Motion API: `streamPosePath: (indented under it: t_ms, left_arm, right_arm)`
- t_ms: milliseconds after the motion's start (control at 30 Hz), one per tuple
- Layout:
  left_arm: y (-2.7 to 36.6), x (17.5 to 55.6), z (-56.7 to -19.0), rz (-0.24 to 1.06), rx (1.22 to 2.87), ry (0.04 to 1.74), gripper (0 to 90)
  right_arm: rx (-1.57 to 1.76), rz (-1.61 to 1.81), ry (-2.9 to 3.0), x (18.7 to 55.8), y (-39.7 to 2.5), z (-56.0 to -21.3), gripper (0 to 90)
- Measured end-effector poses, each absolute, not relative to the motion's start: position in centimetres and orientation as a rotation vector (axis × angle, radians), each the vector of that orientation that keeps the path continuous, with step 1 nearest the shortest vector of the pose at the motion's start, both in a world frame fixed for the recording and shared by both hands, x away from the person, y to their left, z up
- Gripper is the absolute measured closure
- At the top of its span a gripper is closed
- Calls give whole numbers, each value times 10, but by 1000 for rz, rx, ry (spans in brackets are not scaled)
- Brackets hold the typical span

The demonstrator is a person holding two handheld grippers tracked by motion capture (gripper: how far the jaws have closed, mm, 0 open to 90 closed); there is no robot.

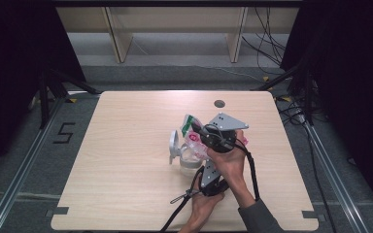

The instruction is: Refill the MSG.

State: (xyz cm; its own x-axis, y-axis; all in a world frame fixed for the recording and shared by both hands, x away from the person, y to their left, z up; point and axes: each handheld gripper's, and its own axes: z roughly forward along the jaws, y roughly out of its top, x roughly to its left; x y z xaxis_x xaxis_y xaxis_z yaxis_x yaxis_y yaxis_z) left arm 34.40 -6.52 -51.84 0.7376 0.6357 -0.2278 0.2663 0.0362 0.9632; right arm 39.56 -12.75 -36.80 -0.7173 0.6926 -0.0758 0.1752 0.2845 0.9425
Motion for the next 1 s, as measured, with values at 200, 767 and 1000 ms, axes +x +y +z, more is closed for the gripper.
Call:
streamPosePath:
  t_ms: [200,767,1000]
  left_arm:
    - [-65,344,-518,330,1550,758,771]
    - [-65,343,-517,347,1538,759,773]
    - [-65,342,-516,351,1534,760,773]
  right_arm:
    - [778,1437,2081,397,-127,-368,900]
    - [763,1421,2082,397,-124,-367,900]
    - [762,1408,2088,396,-123,-366,900]
